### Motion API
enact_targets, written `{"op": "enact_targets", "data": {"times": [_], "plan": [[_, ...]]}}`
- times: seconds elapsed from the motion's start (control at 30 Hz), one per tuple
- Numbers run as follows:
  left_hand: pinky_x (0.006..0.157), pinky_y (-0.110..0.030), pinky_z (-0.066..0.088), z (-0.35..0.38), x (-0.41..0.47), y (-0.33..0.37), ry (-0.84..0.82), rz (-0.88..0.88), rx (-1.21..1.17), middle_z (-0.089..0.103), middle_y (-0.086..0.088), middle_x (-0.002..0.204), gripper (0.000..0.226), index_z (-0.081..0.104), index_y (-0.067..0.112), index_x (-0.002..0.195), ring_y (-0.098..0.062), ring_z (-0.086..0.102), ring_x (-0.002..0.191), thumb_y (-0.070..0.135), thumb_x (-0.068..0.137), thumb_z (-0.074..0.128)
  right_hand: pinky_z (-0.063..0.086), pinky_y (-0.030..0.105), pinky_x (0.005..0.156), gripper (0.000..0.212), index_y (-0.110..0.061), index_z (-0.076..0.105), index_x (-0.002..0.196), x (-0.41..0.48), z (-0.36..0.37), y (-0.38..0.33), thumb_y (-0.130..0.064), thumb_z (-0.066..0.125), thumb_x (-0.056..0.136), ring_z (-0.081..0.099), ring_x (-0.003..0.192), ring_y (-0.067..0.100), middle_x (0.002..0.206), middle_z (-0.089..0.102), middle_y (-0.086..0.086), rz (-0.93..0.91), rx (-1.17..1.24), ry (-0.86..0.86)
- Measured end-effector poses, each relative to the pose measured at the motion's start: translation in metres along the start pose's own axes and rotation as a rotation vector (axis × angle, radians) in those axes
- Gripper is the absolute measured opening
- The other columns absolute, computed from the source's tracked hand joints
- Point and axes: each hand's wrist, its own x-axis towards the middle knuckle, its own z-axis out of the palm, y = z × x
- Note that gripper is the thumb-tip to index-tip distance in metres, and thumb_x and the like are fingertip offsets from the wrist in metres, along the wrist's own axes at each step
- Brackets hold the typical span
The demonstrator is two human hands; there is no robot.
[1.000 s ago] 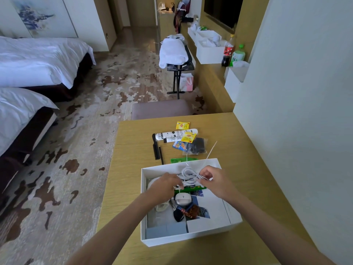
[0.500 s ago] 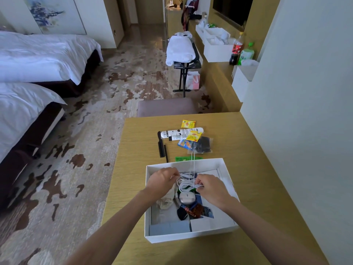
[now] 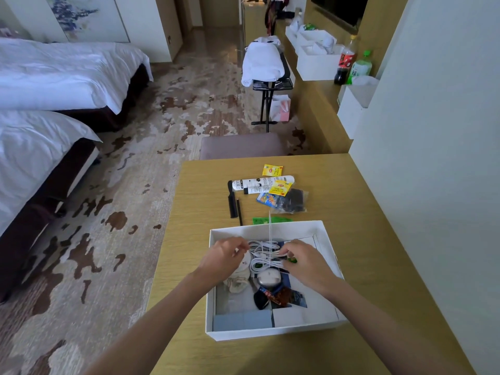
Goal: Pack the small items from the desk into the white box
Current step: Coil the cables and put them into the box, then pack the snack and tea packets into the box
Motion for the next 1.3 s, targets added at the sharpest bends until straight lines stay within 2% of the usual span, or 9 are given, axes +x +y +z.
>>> {"op": "enact_targets", "data": {"times": [0.27, 0.4, 0.53, 0.63, 0.73, 0.8, 0.93, 1.1, 1.3], "plan": [[0.065, -0.019, 0.049, 0.0, 0.006, 0.02, 0.076, -0.026, 0.026, 0.064, 0.01, 0.087, 0.012, 0.067, 0.021, 0.094, -0.008, 0.059, 0.079, 0.021, 0.093, 0.055, 0.048, 0.022, 0.078, 0.014, -0.016, 0.068, 0.101, 0.015, -0.049, 0.008, -0.011, 0.058, 0.092, 0.061, 0.091, 0.007, 0.101, 0.066, -0.007, -0.055, 0.155, 0.104], [0.064, -0.036, 0.058, -0.011, 0.02, 0.028, 0.138, -0.064, 0.041, 0.068, -0.001, 0.094, 0.015, 0.066, 0.015, 0.1, -0.015, 0.065, 0.076, 0.016, 0.093, 0.053, 0.048, 0.023, 0.08, 0.016, -0.012, 0.068, 0.103, 0.04, -0.068, 0.012, -0.008, 0.058, 0.092, 0.061, 0.094, 0.012, 0.103, 0.066, -0.001, -0.067, 0.16, 0.066], [0.067, -0.034, 0.058, -0.025, 0.039, 0.031, 0.186, -0.109, 0.082, 0.069, 0.0, 0.097, 0.017, 0.065, 0.017, 0.103, -0.013, 0.063, 0.081, 0.018, 0.092, 0.052, 0.054, 0.037, 0.085, 0.02, -0.011, 0.069, 0.107, 0.076, -0.073, 0.014, -0.008, 0.06, 0.09, 0.064, 0.097, 0.017, 0.108, 0.069, 0.003, -0.04, 0.04, -0.021], [0.073, -0.038, 0.058, -0.031, 0.061, 0.023, 0.103, -0.17, 0.081, 0.069, -0.002, 0.103, 0.021, 0.064, 0.016, 0.108, -0.018, 0.064, 0.086, 0.016, 0.092, 0.051, 0.055, 0.043, 0.083, 0.018, -0.014, 0.068, 0.106, 0.104, -0.066, 0.017, -0.017, 0.063, 0.089, 0.065, 0.096, 0.019, 0.107, 0.07, 0.001, 0.038, -0.049, -0.128], [0.07, -0.029, 0.054, -0.029, 0.088, 0.011, -0.007, -0.161, 0.106, 0.07, -0.004, 0.107, 0.02, 0.065, 0.016, 0.105, -0.014, 0.062, 0.082, 0.013, 0.091, 0.051, 0.055, 0.043, 0.082, 0.016, -0.014, 0.067, 0.102, 0.129, -0.055, 0.02, -0.021, 0.067, 0.088, 0.066, 0.093, 0.023, 0.104, 0.069, 0.004, 0.117, -0.134, -0.226], [0.069, -0.024, 0.049, -0.023, 0.105, 0.004, -0.087, -0.15, 0.129, 0.07, -0.004, 0.108, 0.019, 0.066, 0.016, 0.103, -0.012, 0.059, 0.08, 0.013, 0.091, 0.051, 0.055, 0.039, 0.08, 0.014, -0.014, 0.067, 0.101, 0.143, -0.047, 0.022, -0.016, 0.067, 0.087, 0.066, 0.09, 0.024, 0.102, 0.07, 0.007, 0.156, -0.184, -0.276], [0.084, -0.034, 0.053, -0.004, 0.144, -0.013, -0.226, -0.172, 0.122, 0.068, -0.002, 0.11, 0.02, 0.065, 0.019, 0.103, -0.02, 0.063, 0.099, 0.014, 0.089, 0.051, 0.048, 0.03, 0.069, 0.028, -0.01, 0.062, 0.111, 0.169, -0.027, 0.03, -0.015, 0.069, 0.085, 0.065, 0.093, 0.025, 0.107, 0.067, 0.007, 0.2, -0.296, -0.399], [0.092, -0.039, 0.049, 0.025, 0.188, -0.028, -0.403, -0.119, 0.24, 0.061, -0.003, 0.121, 0.026, 0.059, 0.018, 0.116, -0.021, 0.058, 0.111, 0.019, 0.09, 0.056, 0.054, 0.038, 0.086, 0.029, -0.011, 0.056, 0.122, 0.191, -0.001, 0.041, -0.013, 0.054, 0.093, 0.065, 0.103, 0.03, 0.117, 0.064, 0.014, 0.18, -0.504, -0.5], [0.082, -0.04, 0.05, 0.056, 0.213, -0.034, -0.493, -0.037, 0.432, 0.055, -0.003, 0.123, 0.043, 0.054, 0.018, 0.12, -0.024, 0.056, 0.112, 0.027, 0.081, 0.07, 0.051, 0.034, 0.079, 0.045, -0.014, 0.057, 0.122, 0.211, 0.011, 0.039, -0.024, 0.075, 0.082, 0.065, 0.105, 0.027, 0.118, 0.065, 0.006, 0.109, -0.788, -0.618]]}}
